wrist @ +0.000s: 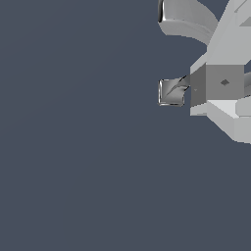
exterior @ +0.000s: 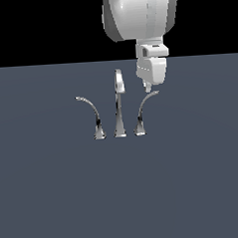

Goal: Turn on the faucet by rotating a designated handle.

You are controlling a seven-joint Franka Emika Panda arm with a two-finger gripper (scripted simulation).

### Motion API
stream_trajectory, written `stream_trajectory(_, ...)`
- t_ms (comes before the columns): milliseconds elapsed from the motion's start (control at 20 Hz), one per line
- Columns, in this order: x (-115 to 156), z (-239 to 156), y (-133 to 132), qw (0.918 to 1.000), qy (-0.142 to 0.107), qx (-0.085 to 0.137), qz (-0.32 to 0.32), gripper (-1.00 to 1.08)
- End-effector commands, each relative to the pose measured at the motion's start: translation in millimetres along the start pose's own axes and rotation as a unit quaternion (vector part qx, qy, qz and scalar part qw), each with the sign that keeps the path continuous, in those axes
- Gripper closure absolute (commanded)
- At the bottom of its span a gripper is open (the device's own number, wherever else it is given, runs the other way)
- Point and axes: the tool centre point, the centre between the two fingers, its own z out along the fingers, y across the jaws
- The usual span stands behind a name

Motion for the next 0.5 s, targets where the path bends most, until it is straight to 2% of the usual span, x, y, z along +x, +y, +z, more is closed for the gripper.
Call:
stream_trajectory(0, 5.3, 3.7, -2.8, 0.9999, 0.0, 0.0, 0.011, 1.08)
stream_trajectory(450, 7.9, 4.9, -3.4, 0.9999, -0.001, 0.0, 0.015, 1.08)
